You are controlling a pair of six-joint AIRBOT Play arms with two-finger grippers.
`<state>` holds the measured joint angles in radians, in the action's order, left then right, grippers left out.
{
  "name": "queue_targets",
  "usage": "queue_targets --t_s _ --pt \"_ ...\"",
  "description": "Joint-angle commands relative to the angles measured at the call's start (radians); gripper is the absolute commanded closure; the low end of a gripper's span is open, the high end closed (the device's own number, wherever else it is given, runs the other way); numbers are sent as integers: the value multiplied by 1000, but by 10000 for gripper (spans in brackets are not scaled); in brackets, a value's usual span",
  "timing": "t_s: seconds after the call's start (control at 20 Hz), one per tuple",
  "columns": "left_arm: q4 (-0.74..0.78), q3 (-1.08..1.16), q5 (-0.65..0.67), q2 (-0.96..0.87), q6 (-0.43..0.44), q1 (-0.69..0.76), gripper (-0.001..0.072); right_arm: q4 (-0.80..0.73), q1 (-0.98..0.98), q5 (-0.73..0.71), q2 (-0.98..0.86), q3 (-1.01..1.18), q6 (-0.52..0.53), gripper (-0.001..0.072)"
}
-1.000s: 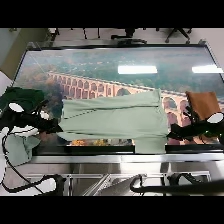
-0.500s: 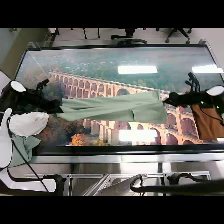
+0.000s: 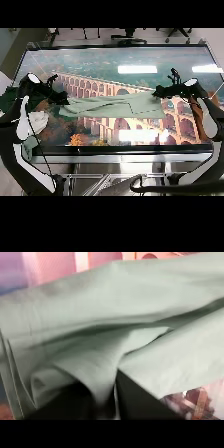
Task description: Fold the shirts.
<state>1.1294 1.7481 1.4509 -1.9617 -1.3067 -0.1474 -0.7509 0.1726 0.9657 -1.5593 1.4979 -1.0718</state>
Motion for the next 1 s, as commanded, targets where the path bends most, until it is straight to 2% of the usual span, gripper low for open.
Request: queue_targets --t_s 0.0,0.05,0.1,0.2,0.35,0.55,0.6,0.65,0.7,0.75,0.8,0.95 --pt "5 116 98 -70 -41 6 2 -31 31 64 -1 38 48 238" --pt "19 144 123 -63 -50 0 1 -82 51 95 24 41 47 192" --pt "48 158 148 -49 -70 -9 2 -134 68 122 39 40 40 188" --pt "82 164 190 -20 -107 -32 1 -185 98 177 37 39 -6 31" --pt "59 164 233 26 -133 -67 1 -146 95 217 -9 38 5 28" --pt "-47 164 193 108 -130 -56 4 -51 62 269 -88 38 53 29" --pt "-74 164 175 128 -130 -40 133 -40 50 272 -103 38 56 50" --pt "-101 164 161 141 -120 -16 209 -30 38 273 -117 38 56 193" --pt "-120 164 138 150 -108 17 268 -29 29 274 -125 38 78 438" --pt "-128 164 111 151 -106 57 421 -30 19 281 -125 39 104 705" --pt "-133 164 77 145 -97 107 682 -27 13 289 -116 45 103 695" --pt "-135 164 -53 83 -77 289 692 -26 15 344 -41 76 99 696"
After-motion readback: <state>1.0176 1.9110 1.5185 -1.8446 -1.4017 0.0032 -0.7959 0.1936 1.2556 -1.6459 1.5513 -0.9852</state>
